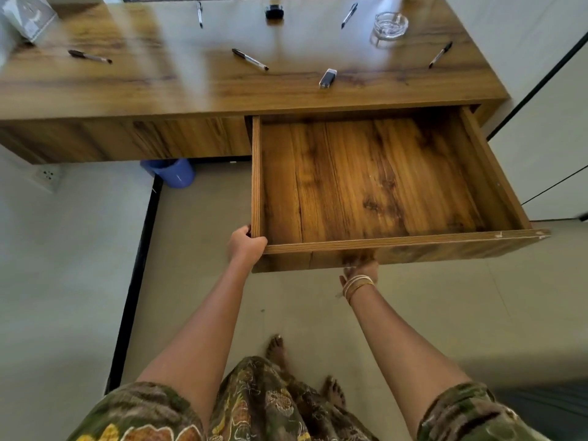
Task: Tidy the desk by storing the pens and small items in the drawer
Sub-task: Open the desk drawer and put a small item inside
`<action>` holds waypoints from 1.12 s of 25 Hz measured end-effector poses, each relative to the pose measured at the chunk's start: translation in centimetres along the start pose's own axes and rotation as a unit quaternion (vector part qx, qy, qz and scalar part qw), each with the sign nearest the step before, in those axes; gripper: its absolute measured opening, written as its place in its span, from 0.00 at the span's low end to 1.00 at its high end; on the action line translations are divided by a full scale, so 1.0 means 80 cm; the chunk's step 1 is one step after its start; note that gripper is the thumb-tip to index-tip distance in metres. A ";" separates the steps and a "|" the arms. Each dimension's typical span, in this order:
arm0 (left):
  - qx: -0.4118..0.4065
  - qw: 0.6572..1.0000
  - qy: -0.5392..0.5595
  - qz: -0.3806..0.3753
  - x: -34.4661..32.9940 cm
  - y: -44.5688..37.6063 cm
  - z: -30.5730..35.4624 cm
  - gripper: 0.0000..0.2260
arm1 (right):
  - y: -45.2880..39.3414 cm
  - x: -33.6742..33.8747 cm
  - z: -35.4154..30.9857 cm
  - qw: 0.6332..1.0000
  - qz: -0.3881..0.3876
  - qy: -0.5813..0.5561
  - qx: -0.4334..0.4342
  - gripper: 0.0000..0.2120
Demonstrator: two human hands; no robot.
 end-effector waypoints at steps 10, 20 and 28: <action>0.038 0.990 0.123 0.049 0.006 0.044 -0.019 0.20 | 0.139 -0.079 -0.045 0.521 -0.117 0.546 0.645 0.21; 0.020 0.992 0.118 0.048 0.008 0.044 -0.018 0.16 | 0.125 -0.064 -0.006 0.365 -0.152 0.664 0.635 0.32; -0.112 0.977 -0.171 0.057 0.052 0.042 0.046 0.26 | 0.144 -0.133 -0.028 0.356 -0.217 0.675 0.609 0.35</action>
Point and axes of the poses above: each hand's wrist, its own y-axis away from the middle knuckle, its own x-axis out of the back of the hand, z = x × y, the point moved 8 cm from there along -y, towards the middle knuckle, and after that the axes turned 7 degrees about -y, right-handed, at the moved point
